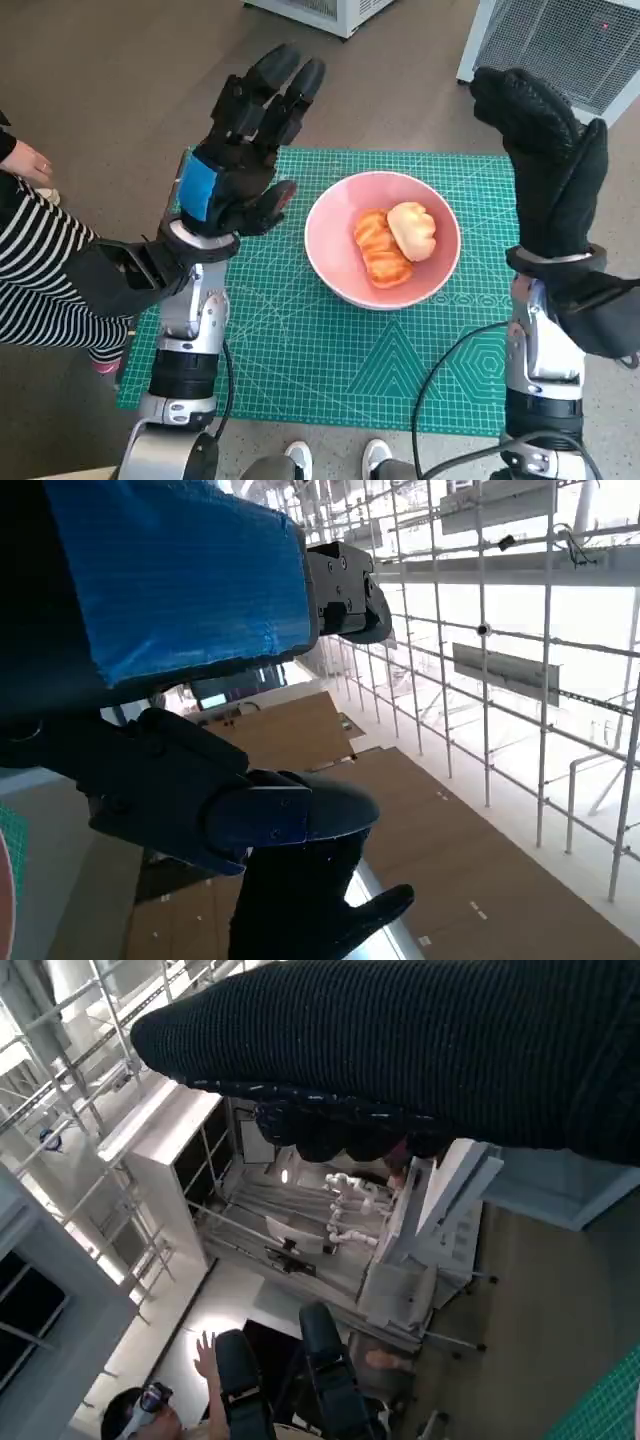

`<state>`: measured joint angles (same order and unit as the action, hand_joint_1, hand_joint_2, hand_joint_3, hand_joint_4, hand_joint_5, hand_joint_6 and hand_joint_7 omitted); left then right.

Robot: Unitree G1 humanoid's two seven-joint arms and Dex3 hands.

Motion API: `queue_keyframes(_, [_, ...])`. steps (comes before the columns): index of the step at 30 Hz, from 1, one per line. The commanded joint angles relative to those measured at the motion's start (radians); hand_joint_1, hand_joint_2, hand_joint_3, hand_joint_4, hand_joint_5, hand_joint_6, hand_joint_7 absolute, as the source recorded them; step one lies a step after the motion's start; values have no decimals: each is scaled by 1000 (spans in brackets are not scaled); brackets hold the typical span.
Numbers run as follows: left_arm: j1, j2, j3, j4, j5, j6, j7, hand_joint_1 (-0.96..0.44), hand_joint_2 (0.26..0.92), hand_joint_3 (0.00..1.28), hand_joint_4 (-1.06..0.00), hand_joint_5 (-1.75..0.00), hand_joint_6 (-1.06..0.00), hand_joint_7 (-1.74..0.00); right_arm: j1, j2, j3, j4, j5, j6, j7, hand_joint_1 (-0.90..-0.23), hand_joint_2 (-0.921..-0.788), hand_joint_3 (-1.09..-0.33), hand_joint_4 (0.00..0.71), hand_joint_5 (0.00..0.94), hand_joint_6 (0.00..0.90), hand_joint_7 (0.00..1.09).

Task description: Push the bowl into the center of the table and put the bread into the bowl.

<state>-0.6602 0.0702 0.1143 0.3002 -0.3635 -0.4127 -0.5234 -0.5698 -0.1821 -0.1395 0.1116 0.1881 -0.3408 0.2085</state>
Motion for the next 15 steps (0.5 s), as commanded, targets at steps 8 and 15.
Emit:
queue_keyframes(8, [13,0,-7,-34,-6,42,6,-654,921,459,-149,-14,1,-516,36,8,7,-9,-12,5,-8,-697,-921,-711,144,0,27,515])
queue_keyframes(15, [21,-4,-12,-55,-6,67,12,-651,921,464,-151,-16,1,-539,44,5,11,-16,-10,5,-3,-696,-921,-710,143,0,25,515])
